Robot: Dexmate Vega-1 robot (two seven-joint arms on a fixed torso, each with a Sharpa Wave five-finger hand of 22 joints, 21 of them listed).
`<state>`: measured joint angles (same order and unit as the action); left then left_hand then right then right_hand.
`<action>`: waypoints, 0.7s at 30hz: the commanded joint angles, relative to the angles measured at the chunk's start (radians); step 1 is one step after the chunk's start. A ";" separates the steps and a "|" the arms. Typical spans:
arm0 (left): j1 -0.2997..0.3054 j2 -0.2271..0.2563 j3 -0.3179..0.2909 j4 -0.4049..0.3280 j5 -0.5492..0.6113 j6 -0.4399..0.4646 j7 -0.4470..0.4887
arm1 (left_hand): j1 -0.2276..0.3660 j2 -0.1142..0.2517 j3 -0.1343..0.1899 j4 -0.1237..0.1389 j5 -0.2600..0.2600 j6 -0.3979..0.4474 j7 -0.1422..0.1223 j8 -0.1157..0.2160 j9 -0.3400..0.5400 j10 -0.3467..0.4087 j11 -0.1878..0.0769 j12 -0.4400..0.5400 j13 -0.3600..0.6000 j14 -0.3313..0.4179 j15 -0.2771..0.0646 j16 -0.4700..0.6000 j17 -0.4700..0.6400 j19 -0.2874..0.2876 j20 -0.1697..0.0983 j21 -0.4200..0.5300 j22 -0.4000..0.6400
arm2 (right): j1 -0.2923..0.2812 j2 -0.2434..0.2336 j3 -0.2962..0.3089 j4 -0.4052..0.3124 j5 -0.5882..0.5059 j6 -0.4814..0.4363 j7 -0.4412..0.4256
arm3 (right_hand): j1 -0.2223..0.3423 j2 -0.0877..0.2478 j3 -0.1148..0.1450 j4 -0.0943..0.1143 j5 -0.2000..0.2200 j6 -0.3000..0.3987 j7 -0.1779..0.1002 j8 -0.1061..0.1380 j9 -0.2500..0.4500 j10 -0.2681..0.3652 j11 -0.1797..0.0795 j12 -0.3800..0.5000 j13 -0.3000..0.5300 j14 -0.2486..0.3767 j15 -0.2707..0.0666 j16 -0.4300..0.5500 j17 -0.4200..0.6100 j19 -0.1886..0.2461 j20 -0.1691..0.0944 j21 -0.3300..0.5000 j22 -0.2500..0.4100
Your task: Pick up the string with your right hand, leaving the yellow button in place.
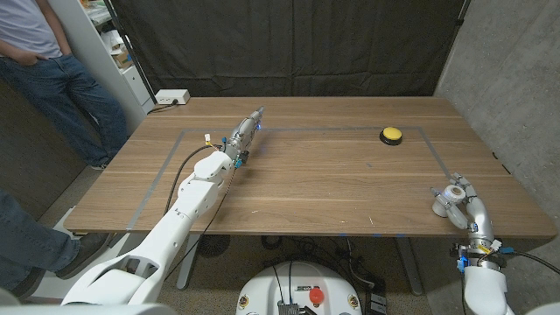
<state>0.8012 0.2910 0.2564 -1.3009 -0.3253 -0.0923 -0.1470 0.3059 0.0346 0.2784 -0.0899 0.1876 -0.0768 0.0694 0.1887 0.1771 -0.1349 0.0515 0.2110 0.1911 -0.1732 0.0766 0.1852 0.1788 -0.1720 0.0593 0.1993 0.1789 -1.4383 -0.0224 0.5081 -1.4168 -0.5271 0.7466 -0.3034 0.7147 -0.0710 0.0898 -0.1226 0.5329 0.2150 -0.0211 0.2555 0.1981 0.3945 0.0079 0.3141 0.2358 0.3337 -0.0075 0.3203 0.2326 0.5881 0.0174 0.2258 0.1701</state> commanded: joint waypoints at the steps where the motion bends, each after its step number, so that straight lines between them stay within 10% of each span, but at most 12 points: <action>1: -0.021 -0.007 0.001 0.033 -0.002 -0.009 -0.011 | -0.001 0.009 0.001 -0.005 -0.005 0.006 0.000 0.000 0.003 -0.005 -0.004 -0.002 0.003 -0.024 0.002 0.002 0.004 -0.065 0.005 0.000 0.003 | -0.001 0.004 -0.015 -0.004 -0.017 -0.016 -0.044 | 0.038 0.010 -0.001 -0.006 0.004 0.029 -0.003 0.001 0.007 0.036 -0.009 0.021 0.021 0.089 -0.007 0.031 0.015 0.105 -0.024 0.027 0.006; 21: -0.038 -0.013 0.001 0.061 -0.003 -0.018 -0.021 | -0.003 0.010 0.001 -0.006 -0.005 0.007 -0.001 0.000 0.003 -0.008 -0.004 -0.003 0.003 -0.026 0.002 0.002 0.004 -0.066 0.009 0.000 0.003 | 0.006 0.006 -0.029 0.010 -0.018 0.002 -0.096 | 0.136 0.093 0.005 -0.010 -0.046 0.216 -0.017 0.040 0.032 0.198 -0.023 0.135 0.075 0.285 -0.106 0.154 0.154 0.293 -0.129 0.075 0.017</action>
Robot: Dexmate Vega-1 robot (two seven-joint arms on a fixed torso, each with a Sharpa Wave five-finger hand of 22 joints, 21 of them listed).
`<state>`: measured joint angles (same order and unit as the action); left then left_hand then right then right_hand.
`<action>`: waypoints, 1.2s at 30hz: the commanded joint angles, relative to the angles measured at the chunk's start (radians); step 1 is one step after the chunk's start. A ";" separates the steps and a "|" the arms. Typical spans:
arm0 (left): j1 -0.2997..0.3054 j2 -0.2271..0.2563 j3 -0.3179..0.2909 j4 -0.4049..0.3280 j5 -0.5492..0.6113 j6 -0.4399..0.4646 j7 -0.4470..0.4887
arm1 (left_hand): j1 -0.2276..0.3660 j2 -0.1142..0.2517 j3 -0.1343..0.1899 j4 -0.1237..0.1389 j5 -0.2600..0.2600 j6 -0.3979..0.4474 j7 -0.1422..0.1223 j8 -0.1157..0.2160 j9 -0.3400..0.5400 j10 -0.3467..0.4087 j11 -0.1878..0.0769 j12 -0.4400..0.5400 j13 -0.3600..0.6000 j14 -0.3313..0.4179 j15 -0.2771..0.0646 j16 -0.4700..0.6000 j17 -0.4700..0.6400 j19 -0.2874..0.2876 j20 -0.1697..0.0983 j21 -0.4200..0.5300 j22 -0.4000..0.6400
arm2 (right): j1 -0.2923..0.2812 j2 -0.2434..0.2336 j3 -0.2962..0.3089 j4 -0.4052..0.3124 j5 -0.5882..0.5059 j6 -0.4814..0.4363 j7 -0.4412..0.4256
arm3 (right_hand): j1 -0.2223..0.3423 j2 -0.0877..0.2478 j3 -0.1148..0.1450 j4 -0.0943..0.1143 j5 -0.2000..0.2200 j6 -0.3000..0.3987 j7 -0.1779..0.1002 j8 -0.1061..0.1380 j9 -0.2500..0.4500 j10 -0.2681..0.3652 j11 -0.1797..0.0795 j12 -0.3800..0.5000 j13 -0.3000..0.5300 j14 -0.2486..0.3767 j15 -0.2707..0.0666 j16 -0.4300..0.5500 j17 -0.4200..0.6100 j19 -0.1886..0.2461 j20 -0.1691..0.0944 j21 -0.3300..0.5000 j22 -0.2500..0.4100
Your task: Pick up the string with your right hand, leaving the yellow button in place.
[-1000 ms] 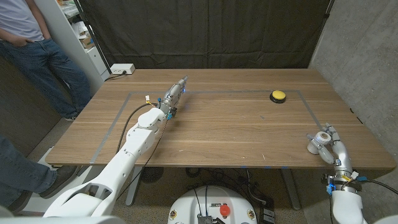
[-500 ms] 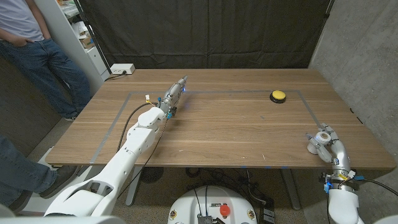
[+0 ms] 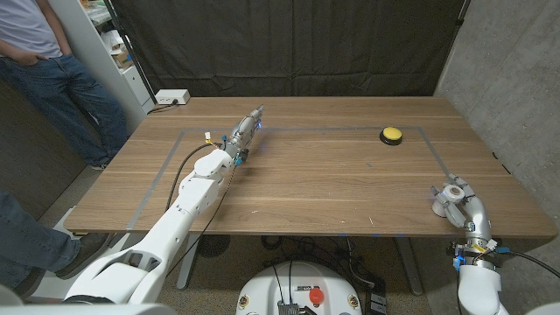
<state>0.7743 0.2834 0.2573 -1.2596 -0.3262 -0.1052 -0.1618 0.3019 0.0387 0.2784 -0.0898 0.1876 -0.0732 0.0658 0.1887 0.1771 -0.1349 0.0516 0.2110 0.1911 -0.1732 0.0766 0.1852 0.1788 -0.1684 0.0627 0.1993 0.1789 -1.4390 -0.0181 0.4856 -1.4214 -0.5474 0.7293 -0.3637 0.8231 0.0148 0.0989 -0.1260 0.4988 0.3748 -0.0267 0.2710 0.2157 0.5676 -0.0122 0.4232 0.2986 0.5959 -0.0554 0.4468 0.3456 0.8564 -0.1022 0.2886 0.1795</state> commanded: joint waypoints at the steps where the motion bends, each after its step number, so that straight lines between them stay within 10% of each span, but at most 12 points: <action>1: -0.011 -0.005 0.001 0.018 -0.003 -0.004 -0.008 | 0.001 0.006 0.001 -0.007 -0.005 0.003 0.002 0.000 0.003 -0.008 -0.004 -0.003 0.003 -0.026 0.002 0.002 0.004 -0.070 0.007 0.000 0.003 | 0.007 0.002 -0.006 0.013 0.002 0.018 -0.036 | 0.035 0.009 -0.007 -0.008 -0.019 0.092 -0.021 0.041 0.024 0.040 -0.002 0.039 0.018 0.037 -0.066 0.041 0.060 0.037 -0.015 0.018 0.009; 21: -0.009 -0.003 -0.006 0.024 -0.005 -0.008 -0.010 | 0.000 0.008 0.000 -0.008 -0.005 0.003 0.003 0.000 0.003 -0.012 -0.006 -0.004 0.003 -0.029 0.004 0.002 0.005 -0.072 0.015 0.000 0.003 | 0.003 0.012 -0.007 -0.021 0.006 0.002 -0.023 | 0.155 0.049 -0.028 -0.019 -0.099 0.300 -0.045 0.262 0.194 0.163 -0.052 0.183 0.131 0.256 -0.144 0.223 0.319 0.181 -0.069 0.162 0.094; 32: -0.013 -0.005 -0.006 0.034 -0.005 -0.009 -0.013 | -0.001 0.008 0.000 -0.009 -0.005 0.002 0.002 0.000 0.003 -0.015 -0.006 -0.005 0.003 -0.030 0.005 0.002 0.005 -0.072 0.020 0.000 0.004 | 0.009 0.020 -0.007 -0.030 -0.004 -0.004 -0.039 | 0.262 0.061 -0.046 -0.016 -0.174 0.313 -0.074 0.488 0.473 0.218 -0.092 0.395 0.366 0.366 -0.162 0.323 0.563 0.176 -0.082 0.364 0.307; 36: -0.012 -0.008 -0.007 0.037 -0.006 -0.014 -0.014 | -0.001 0.009 0.000 -0.010 -0.005 0.001 0.002 -0.001 0.003 -0.017 -0.007 -0.005 0.003 -0.031 0.005 0.002 0.005 -0.073 0.020 0.000 0.004 | 0.009 0.019 -0.007 -0.031 -0.003 0.002 -0.041 | 0.267 0.063 -0.049 -0.013 -0.182 0.305 -0.077 0.512 0.509 0.220 -0.098 0.413 0.393 0.366 -0.162 0.333 0.587 0.179 -0.087 0.381 0.316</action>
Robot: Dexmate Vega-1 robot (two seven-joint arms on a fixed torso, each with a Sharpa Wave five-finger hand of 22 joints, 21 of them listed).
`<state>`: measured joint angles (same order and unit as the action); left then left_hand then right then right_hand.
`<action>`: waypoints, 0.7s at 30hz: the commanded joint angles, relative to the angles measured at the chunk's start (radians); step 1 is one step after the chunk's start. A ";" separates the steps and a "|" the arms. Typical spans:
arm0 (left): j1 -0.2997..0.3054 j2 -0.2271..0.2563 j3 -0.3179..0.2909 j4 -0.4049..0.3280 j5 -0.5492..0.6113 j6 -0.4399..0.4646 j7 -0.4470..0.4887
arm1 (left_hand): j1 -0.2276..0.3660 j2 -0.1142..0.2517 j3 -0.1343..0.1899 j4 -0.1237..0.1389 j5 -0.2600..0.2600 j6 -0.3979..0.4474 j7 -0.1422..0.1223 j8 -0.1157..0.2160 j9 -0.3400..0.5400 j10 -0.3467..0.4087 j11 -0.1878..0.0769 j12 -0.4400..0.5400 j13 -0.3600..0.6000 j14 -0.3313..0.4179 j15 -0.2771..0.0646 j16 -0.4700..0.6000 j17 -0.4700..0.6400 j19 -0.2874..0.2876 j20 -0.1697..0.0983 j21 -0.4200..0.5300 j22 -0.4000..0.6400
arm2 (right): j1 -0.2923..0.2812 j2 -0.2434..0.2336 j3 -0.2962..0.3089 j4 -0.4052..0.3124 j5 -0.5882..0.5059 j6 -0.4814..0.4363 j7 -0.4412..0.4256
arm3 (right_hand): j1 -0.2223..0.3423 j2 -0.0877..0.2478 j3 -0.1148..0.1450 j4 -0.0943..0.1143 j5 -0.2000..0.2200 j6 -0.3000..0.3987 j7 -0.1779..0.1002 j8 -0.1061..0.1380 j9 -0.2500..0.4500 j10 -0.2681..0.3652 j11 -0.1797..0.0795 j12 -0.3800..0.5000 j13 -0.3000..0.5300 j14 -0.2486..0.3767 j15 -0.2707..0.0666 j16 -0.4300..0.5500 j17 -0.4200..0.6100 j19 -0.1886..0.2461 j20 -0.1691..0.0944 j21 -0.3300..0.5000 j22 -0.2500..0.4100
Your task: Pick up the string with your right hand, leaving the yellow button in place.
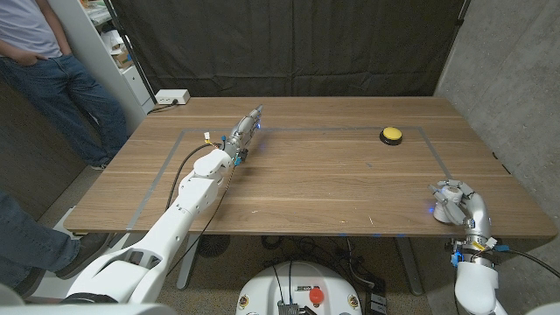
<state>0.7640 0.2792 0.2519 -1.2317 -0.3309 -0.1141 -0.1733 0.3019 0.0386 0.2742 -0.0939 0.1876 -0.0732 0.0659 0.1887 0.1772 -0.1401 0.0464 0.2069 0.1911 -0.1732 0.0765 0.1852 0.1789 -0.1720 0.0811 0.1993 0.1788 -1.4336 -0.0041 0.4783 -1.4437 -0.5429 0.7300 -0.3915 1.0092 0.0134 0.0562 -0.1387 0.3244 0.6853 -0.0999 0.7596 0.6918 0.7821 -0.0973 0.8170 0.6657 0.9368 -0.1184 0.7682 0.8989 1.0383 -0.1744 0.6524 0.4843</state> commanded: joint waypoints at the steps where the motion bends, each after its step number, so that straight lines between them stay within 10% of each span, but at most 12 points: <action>1: -0.003 -0.002 0.000 0.011 -0.002 -0.006 -0.008 | -0.001 0.009 0.004 -0.006 -0.005 0.002 0.002 -0.001 0.003 -0.011 -0.002 -0.001 0.003 -0.031 0.005 0.002 0.005 -0.069 0.001 0.000 0.004 | 0.003 0.007 0.001 -0.010 -0.007 0.000 -0.014 | 0.082 0.065 -0.007 0.000 -0.008 -0.008 -0.004 0.027 0.039 0.006 -0.016 0.022 0.030 0.025 -0.099 0.012 0.036 -0.004 -0.015 0.019 0.014; 21: -0.001 -0.009 0.004 0.007 0.001 -0.012 -0.001 | -0.003 0.010 0.004 -0.007 -0.005 0.001 0.004 -0.001 0.003 -0.010 0.000 0.001 0.003 -0.032 0.007 0.002 0.005 -0.070 0.002 0.000 0.004 | -0.009 0.015 0.017 -0.054 -0.004 -0.001 -0.002 | 0.091 0.086 -0.014 0.013 -0.036 -0.028 -0.005 0.066 0.099 0.005 -0.014 0.031 0.042 0.016 -0.096 0.031 0.054 -0.011 -0.014 0.052 0.019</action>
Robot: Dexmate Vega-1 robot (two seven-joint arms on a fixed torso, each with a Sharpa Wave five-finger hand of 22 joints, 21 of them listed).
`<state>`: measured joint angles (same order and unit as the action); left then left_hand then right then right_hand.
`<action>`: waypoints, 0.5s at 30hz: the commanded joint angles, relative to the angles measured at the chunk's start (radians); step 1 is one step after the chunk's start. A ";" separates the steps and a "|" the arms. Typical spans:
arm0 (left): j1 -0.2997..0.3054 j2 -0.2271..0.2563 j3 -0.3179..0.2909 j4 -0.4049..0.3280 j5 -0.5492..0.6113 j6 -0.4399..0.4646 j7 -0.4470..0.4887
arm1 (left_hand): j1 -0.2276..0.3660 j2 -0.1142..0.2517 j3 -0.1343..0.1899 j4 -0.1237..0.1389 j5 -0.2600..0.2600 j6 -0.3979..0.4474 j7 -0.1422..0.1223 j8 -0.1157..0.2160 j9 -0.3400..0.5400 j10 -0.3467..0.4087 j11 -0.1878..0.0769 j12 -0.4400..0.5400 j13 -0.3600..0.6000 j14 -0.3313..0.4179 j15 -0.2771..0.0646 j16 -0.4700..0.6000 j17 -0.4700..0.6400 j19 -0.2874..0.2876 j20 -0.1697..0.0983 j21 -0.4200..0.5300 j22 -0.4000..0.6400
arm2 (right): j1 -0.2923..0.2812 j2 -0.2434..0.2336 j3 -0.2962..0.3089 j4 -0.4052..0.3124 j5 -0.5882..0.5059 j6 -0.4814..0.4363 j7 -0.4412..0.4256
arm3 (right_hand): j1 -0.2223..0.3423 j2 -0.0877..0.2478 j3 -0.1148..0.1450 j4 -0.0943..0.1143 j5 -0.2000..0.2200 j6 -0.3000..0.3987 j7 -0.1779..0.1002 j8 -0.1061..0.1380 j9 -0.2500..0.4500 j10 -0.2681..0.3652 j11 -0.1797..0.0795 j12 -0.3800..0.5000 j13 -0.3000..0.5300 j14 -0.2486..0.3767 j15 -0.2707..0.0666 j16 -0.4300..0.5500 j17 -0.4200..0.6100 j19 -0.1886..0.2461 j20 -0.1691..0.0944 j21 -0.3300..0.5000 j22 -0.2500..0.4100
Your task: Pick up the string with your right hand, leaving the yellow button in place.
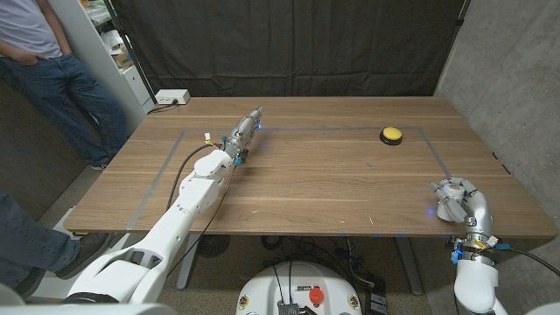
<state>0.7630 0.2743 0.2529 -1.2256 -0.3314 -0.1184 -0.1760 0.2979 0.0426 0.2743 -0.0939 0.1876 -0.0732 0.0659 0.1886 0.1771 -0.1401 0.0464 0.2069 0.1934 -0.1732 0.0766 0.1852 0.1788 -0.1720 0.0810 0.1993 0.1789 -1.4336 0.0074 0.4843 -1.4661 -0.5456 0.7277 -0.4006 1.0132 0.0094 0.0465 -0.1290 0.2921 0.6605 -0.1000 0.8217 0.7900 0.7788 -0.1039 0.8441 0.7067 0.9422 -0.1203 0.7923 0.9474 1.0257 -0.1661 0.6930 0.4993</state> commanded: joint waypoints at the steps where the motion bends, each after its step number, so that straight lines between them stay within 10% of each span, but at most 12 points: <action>1: 0.000 -0.004 0.003 0.001 0.001 -0.007 0.002 | 0.001 0.006 0.004 -0.007 -0.005 0.001 0.003 -0.001 0.003 -0.010 -0.001 0.001 0.001 -0.032 0.006 0.002 0.005 -0.070 0.002 0.000 0.004 | -0.009 0.004 0.012 -0.032 -0.002 0.001 0.008 | 0.086 0.091 -0.004 0.004 -0.005 -0.004 -0.005 0.003 0.000 0.010 -0.008 0.003 -0.001 0.010 -0.095 0.007 0.005 -0.002 -0.022 0.012 0.004; 15: -0.001 0.002 0.000 -0.003 -0.002 -0.012 -0.007 | 0.001 0.007 0.004 -0.009 -0.005 0.000 0.004 -0.001 0.003 -0.011 0.001 0.001 0.001 -0.033 0.006 0.002 0.005 -0.070 0.001 0.000 0.004 | -0.011 0.021 0.025 -0.079 -0.002 0.008 0.024 | 0.086 0.098 -0.007 0.008 -0.016 -0.006 -0.004 -0.002 -0.010 0.010 -0.008 0.006 0.001 0.007 -0.094 0.014 0.009 -0.004 -0.019 0.024 0.002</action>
<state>0.7629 0.2722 0.2548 -1.2256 -0.3316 -0.1245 -0.1766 0.2979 0.0426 0.2785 -0.0980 0.1876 -0.0733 0.0659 0.1887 0.1771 -0.1400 0.0464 0.2069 0.1934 -0.1732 0.0765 0.1852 0.1789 -0.1720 0.0809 0.1993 0.1788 -1.4414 0.0191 0.5008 -1.5136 -0.5453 0.7285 -0.3906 1.0133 0.0096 0.0400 -0.1226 0.2781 0.6552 -0.1052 0.8218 0.7778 0.7790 -0.1038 0.8440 0.7067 0.9436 -0.1217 0.8010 0.9523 1.0258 -0.1660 0.7105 0.4992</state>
